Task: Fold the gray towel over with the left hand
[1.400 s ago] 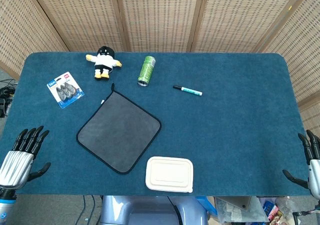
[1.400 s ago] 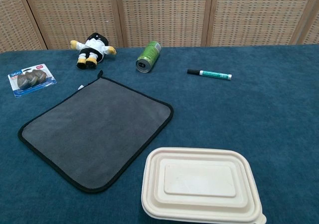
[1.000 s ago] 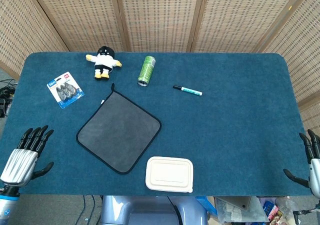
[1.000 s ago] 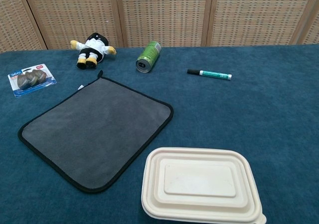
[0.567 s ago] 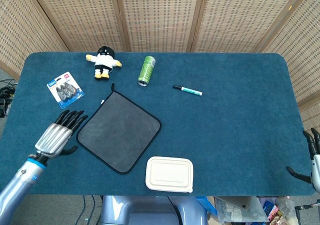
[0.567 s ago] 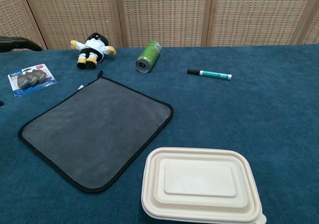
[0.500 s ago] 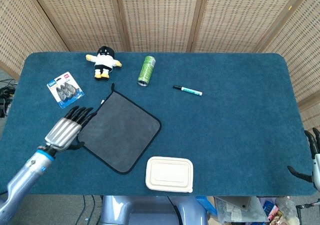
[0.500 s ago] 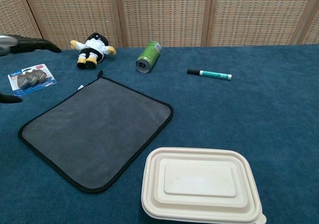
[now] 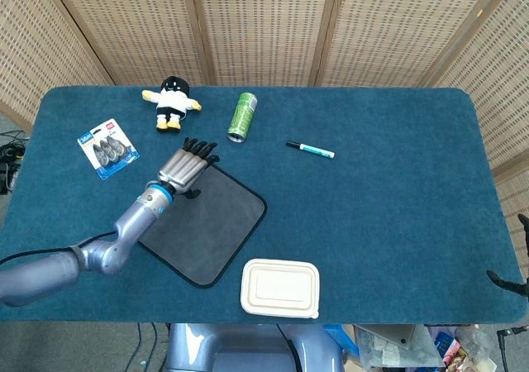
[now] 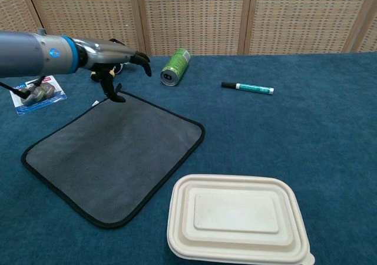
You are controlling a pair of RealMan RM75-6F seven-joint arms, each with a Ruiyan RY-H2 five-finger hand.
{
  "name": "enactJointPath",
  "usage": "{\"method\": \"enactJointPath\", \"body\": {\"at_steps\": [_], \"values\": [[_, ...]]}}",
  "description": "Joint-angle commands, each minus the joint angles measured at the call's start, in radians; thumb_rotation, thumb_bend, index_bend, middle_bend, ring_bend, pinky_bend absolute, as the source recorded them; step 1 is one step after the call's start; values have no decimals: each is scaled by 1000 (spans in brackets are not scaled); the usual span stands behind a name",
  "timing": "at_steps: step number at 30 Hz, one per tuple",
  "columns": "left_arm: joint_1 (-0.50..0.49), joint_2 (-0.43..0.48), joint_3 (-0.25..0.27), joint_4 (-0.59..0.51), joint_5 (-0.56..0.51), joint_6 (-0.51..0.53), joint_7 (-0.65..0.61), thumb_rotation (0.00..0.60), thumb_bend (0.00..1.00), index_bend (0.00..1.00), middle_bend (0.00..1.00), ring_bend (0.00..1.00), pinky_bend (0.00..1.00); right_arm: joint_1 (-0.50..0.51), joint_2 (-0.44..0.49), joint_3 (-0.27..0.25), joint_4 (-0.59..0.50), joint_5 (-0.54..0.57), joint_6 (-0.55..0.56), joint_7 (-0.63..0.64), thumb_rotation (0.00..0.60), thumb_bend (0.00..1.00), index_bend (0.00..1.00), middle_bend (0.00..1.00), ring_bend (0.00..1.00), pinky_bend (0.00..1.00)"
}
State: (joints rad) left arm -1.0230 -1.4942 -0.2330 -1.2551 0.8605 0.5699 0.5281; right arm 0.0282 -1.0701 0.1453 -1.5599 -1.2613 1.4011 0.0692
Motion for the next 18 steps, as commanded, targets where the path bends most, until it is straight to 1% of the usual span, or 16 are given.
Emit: {"method": "enactJointPath", "body": {"at_steps": [1, 3, 8, 12, 14, 18], "values": [[-92, -107, 27, 129, -96, -47, 40, 600, 309, 176, 0, 0, 0, 2, -2, 1, 4, 6, -5, -3, 600, 0, 0, 0, 0, 0], [-117, -143, 39, 179, -123, -51, 48, 600, 309, 188, 0, 0, 0, 3, -4, 3, 6, 10, -7, -5, 600, 0, 0, 0, 0, 0], [-157, -200, 58, 257, -169, -68, 54, 600, 312, 213, 0, 0, 0, 4, -4, 4, 8, 16, -12, -5, 600, 0, 0, 0, 0, 0], [-197, -256, 74, 335, -213, -91, 60, 600, 359, 228, 0, 0, 0, 4, -5, 6, 12, 22, -15, -4, 600, 0, 0, 0, 0, 0], [-215, -278, 81, 371, -231, -97, 67, 600, 364, 238, 0, 0, 0, 4, -5, 7, 14, 25, -17, -1, 600, 0, 0, 0, 0, 0], [-234, -303, 93, 414, -261, -98, 80, 600, 387, 253, 0, 0, 0, 3, -3, 9, 16, 27, -18, 6, 600, 0, 0, 0, 0, 0]]}}
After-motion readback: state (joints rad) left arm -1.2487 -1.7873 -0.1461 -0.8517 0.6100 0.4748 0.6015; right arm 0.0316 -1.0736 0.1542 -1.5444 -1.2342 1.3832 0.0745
